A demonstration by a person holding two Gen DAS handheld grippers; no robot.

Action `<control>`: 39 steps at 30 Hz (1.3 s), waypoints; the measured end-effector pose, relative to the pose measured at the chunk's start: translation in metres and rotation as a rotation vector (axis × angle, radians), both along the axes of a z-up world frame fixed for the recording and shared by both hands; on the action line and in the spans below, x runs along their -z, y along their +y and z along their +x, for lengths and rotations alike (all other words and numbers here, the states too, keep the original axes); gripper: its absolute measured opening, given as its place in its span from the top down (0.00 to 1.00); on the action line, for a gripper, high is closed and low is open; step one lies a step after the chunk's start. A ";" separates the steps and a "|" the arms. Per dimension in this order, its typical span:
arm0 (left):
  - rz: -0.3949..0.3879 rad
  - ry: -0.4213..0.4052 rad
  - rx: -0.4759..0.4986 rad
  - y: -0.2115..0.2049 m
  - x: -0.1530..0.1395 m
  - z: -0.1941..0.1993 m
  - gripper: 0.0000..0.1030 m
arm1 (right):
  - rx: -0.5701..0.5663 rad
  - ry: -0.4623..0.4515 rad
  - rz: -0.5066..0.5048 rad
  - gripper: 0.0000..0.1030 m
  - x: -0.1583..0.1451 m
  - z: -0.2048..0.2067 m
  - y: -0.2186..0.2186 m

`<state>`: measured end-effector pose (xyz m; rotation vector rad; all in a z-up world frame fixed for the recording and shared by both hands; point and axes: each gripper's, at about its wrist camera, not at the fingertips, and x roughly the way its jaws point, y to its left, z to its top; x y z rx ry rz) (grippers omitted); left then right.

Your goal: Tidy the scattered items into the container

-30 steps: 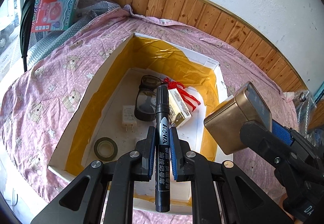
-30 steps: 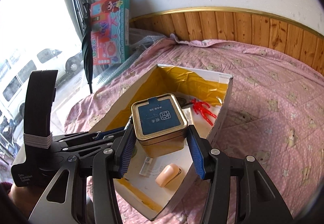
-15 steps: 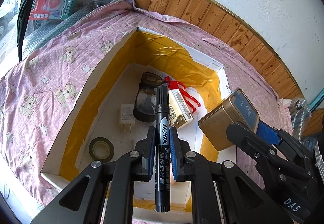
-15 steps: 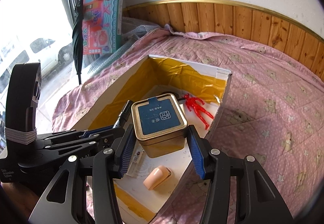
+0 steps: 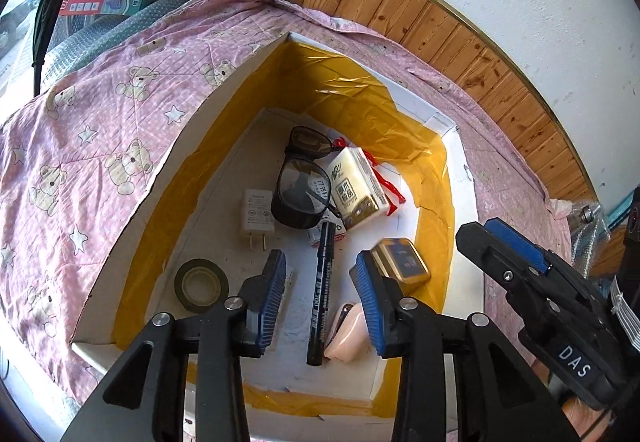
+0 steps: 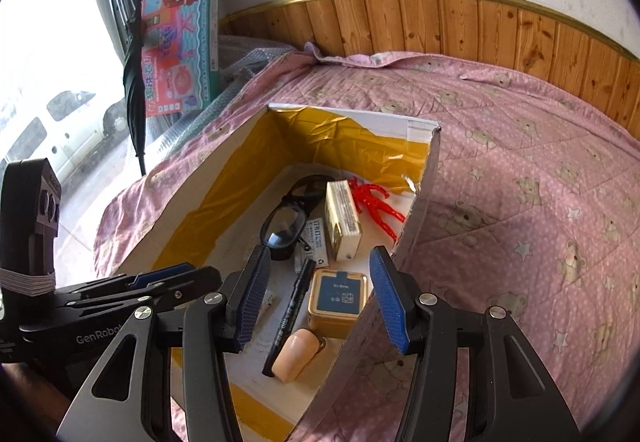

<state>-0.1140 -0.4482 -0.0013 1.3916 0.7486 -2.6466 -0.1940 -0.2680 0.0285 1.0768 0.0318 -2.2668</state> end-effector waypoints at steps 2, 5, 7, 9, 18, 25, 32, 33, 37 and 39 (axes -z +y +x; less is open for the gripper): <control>0.000 0.000 -0.007 -0.002 -0.002 0.005 0.63 | 0.021 -0.008 -0.022 0.46 -0.002 0.003 0.007; -0.017 0.005 0.005 0.002 -0.006 0.012 0.62 | 0.027 -0.025 -0.045 0.46 -0.004 0.011 0.014; -0.026 0.008 0.016 0.005 -0.008 0.017 0.61 | 0.019 -0.028 -0.049 0.46 -0.005 0.018 0.014; -0.041 0.007 0.016 0.007 -0.009 0.020 0.60 | 0.006 -0.032 -0.047 0.46 -0.005 0.027 0.012; -0.103 0.025 0.029 0.017 -0.024 0.037 0.55 | -0.032 -0.032 -0.021 0.46 -0.004 0.055 0.009; -0.116 0.048 0.028 0.021 -0.037 0.050 0.51 | -0.048 -0.018 0.003 0.46 -0.008 0.078 0.009; -0.119 0.064 0.031 0.025 -0.046 0.061 0.49 | -0.050 -0.008 0.015 0.46 -0.012 0.095 0.015; -0.121 0.066 0.030 0.026 -0.048 0.063 0.49 | -0.050 -0.006 0.018 0.46 -0.013 0.097 0.015; -0.129 0.075 0.033 0.029 -0.054 0.069 0.48 | -0.053 0.003 0.058 0.46 -0.014 0.108 0.014; -0.137 0.083 0.033 0.031 -0.058 0.074 0.46 | -0.060 0.024 0.129 0.46 -0.013 0.116 0.008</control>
